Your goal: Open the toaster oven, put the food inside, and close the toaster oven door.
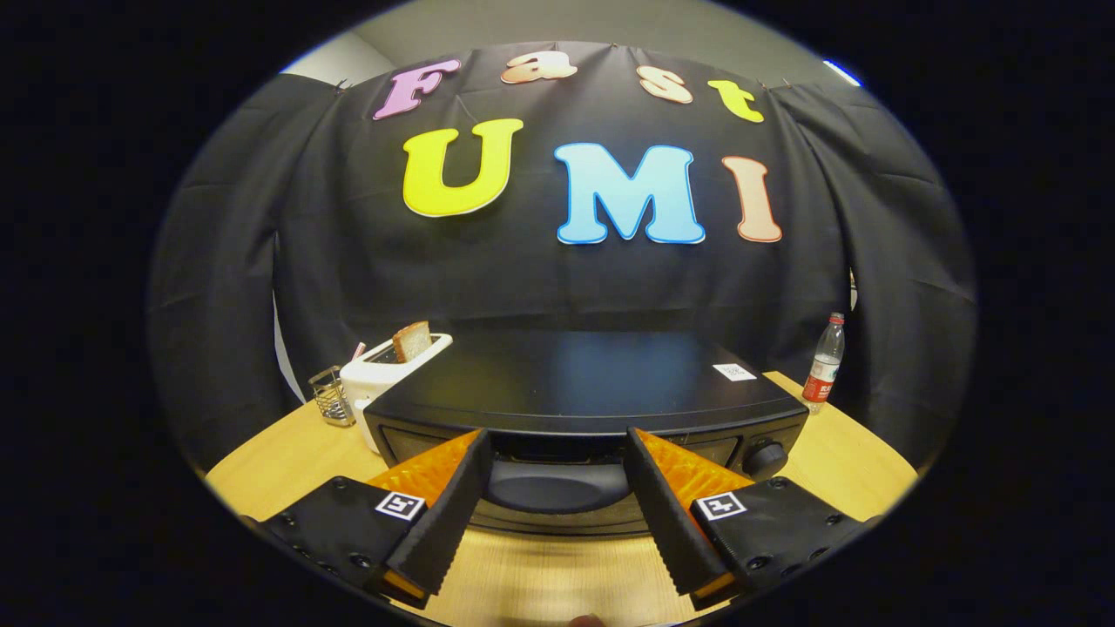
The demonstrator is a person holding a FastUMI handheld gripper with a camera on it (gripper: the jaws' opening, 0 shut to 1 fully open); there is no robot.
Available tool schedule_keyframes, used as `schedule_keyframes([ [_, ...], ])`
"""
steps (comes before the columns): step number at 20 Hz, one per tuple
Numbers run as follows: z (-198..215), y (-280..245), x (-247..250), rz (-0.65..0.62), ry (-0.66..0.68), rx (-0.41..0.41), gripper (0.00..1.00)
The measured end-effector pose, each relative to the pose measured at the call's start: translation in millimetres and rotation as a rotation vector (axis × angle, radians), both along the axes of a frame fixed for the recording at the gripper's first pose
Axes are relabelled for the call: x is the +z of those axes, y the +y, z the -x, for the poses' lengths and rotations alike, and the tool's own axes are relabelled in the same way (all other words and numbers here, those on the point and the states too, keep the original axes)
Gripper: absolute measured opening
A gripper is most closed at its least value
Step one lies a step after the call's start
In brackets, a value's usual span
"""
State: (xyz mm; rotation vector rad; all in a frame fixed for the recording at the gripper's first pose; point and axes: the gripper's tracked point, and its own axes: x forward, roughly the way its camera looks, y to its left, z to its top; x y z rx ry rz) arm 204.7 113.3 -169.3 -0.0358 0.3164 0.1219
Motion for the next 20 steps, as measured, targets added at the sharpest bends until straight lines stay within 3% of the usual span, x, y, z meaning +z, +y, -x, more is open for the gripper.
schedule_keyframes([
  [20, 84.9, -7.0, -35.1, 0.011, 0.092, 0.003, 0.98],
])
